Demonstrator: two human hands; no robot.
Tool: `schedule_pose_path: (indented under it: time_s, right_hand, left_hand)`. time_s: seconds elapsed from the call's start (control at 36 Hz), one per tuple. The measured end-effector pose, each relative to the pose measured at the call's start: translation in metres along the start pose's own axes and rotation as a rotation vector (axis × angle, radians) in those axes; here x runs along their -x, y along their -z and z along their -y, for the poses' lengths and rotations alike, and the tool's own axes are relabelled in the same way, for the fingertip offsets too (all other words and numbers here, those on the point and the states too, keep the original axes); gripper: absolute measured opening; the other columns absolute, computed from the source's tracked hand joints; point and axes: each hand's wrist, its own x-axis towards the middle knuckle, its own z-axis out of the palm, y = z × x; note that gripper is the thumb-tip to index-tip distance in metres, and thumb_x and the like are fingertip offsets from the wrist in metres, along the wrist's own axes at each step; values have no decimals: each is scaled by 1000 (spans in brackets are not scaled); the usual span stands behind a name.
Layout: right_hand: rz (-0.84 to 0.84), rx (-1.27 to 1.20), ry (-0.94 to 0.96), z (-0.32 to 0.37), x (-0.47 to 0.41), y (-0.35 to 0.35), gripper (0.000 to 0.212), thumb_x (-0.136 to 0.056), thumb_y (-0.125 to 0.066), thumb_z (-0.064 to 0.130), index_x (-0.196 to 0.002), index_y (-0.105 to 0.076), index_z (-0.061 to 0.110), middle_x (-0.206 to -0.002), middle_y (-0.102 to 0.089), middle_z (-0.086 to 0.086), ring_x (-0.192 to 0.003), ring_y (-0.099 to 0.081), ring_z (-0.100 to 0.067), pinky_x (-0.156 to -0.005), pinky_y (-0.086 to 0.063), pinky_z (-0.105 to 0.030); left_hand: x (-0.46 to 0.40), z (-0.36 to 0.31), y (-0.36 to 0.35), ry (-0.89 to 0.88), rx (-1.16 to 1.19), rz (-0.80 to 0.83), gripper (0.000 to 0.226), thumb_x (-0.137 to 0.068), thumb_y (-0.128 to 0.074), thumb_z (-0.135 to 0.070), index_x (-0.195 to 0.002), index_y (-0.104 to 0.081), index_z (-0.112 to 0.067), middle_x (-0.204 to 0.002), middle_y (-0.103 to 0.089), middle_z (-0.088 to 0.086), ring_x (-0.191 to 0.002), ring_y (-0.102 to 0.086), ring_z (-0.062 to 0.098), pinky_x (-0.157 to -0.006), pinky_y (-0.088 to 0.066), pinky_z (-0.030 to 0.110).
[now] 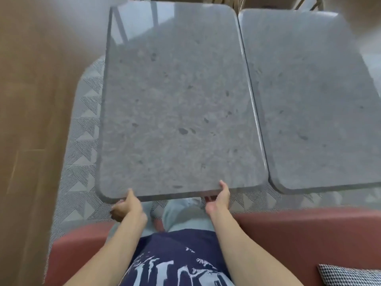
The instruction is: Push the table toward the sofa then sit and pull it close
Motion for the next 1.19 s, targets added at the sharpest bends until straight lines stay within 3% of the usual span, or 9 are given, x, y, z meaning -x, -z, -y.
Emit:
schedule_pose_path:
  time_s: [0.08, 0.14, 0.25, 0.39, 0.47, 0.69, 0.86, 1.0, 1.19]
  right_hand:
    - [181, -99, -91, 14, -10, 8, 32, -88, -63, 29, -116, -66, 14, -132, -63, -15, -118, -60, -33, -105, -47, -43]
    - [240, -115, -106, 20, -17, 16, 29, -91, -62, 36, -110, -67, 14, -132, -63, -16, -119, -59, -34, -110, -43, -46]
    - [326, -118, -133, 24, -28, 29, 56, -91, -63, 47, -132, -59, 11, -133, -62, -19, -123, -58, -35, -110, -42, -48]
    - [356, -36, -155, 30, -35, 31, 59, -93, -59, 50, -142, -51, 19, -136, -59, -19, -125, -56, -37, -108, -44, -50]
    - [368, -14, -175, 33, -34, 31, 58, -95, -57, 47, -138, -53, 9, -135, -59, -21, -126, -55, -38, -108, -44, -52]
    - [363, -20, -161, 35, -30, 32, 56, -94, -61, 40, -137, -49, 6, -135, -58, -21, -124, -56, -39, -104, -46, -54]
    - [378, -44, -161, 35, -29, 36, 55, -93, -63, 38, -138, -49, 9, -134, -59, -21, -121, -58, -40, -104, -47, -56]
    - [384, -40, -131, 33, -30, 37, 54, -93, -63, 36, -137, -48, 9, -134, -59, -22, -121, -58, -40, -104, -46, -56]
    - [372, -34, -122, 34, -29, 38, 52, -93, -63, 36, -136, -48, 9, -133, -59, -22, -120, -58, -41, -103, -46, -58]
  left_hand:
    - [20, 15, -5, 345, 290, 206, 85, -78, -74, -56, -140, -41, -8, -136, -52, 11, -106, -58, 26, -92, -53, 41]
    - [32, 22, -13, 409, 424, 449, 80, -79, -71, -60, -138, -47, -12, -122, -59, 9, -94, -60, 23, -84, -55, 40]
    - [51, 28, -34, 442, 559, 680, 66, -82, -65, -64, -129, -59, -18, -121, -64, 7, -108, -62, 24, -97, -50, 39]
    - [49, 43, -37, 442, 653, 677, 57, -91, -64, -48, -136, -55, -15, -137, -58, 9, -125, -55, 27, -107, -45, 41]
    - [46, 47, -37, 417, 655, 688, 57, -93, -61, -45, -139, -51, -12, -140, -54, 12, -128, -53, 29, -106, -44, 42]
    - [43, 49, -39, 380, 649, 693, 58, -95, -60, -43, -140, -48, -8, -141, -52, 14, -130, -51, 31, -108, -42, 47]
    - [41, 51, -39, 364, 670, 721, 37, -95, -62, -40, -117, -55, -11, -142, -53, 14, -130, -50, 33, -110, -40, 51]
    - [38, 53, -40, 338, 666, 725, 52, -95, -61, -40, -136, -51, -9, -143, -53, 13, -132, -50, 32, -111, -39, 51]
    - [40, 55, -37, 339, 647, 719, 41, -96, -60, -38, -125, -55, -10, -140, -54, 12, -130, -51, 31, -106, -43, 50]
